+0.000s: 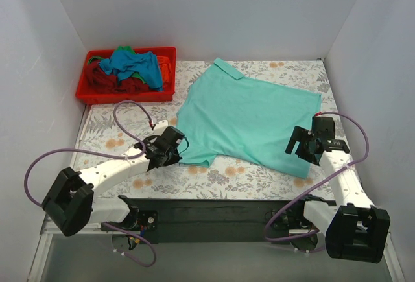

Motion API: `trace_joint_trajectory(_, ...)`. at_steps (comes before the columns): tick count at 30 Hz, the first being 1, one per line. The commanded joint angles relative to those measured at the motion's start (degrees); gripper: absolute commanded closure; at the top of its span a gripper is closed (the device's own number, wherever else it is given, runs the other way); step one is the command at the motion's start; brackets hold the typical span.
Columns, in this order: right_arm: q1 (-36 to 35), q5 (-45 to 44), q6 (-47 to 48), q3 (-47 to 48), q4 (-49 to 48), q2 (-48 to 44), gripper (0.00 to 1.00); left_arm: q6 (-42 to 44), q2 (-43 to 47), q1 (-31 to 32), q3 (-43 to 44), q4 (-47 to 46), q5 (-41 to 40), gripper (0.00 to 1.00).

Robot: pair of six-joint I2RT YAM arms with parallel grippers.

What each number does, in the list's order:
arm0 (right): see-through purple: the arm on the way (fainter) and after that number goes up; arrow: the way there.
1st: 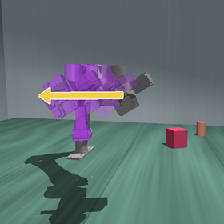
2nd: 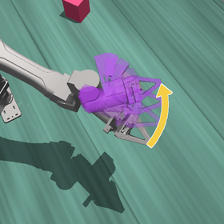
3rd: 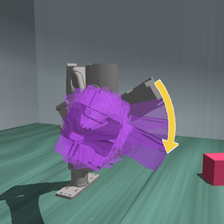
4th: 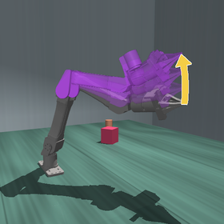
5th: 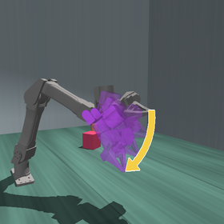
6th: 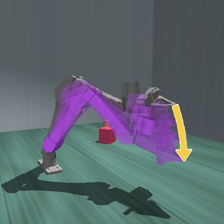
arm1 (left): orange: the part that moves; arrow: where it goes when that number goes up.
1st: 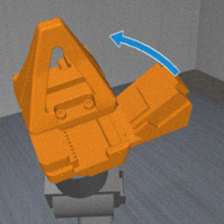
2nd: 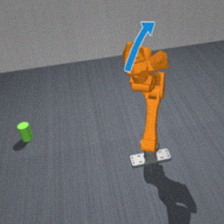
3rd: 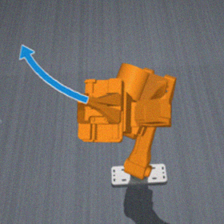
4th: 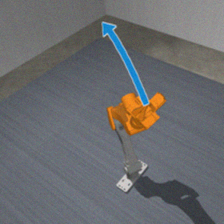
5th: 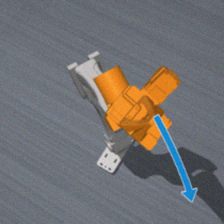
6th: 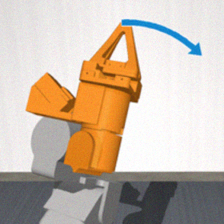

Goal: Fold and stack the t-shirts
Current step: Fold the tshirt

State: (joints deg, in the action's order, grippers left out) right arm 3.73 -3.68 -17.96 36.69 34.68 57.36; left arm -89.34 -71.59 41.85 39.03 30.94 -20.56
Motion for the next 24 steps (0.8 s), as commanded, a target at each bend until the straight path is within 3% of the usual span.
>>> trace_joint_trajectory(1, 0.2, 1.7, -0.9, 1.4, 1.3, 2.7, 0.07, 6.2, 2.9, -3.6, 0.4, -1.1, 0.8, 1.0)
trace_joint_trajectory(8, 0.1, -0.4, -1.6, 3.1, -1.7, 9.0, 0.1, 15.9, 3.8, -12.9, 2.4, -3.0, 5.4, 1.0)
trace_joint_trajectory(20, -2.1, -5.3, -3.5, 8.5, -5.8, 22.4, 0.16, 18.7, 0.8, -16.5, 3.9, -5.6, 10.3, 1.0)
trace_joint_trajectory(24, -2.1, -6.6, -4.0, 7.5, -7.4, 23.6, 0.3, 18.8, 1.3, -17.0, 3.8, -5.5, 10.3, 1.0)
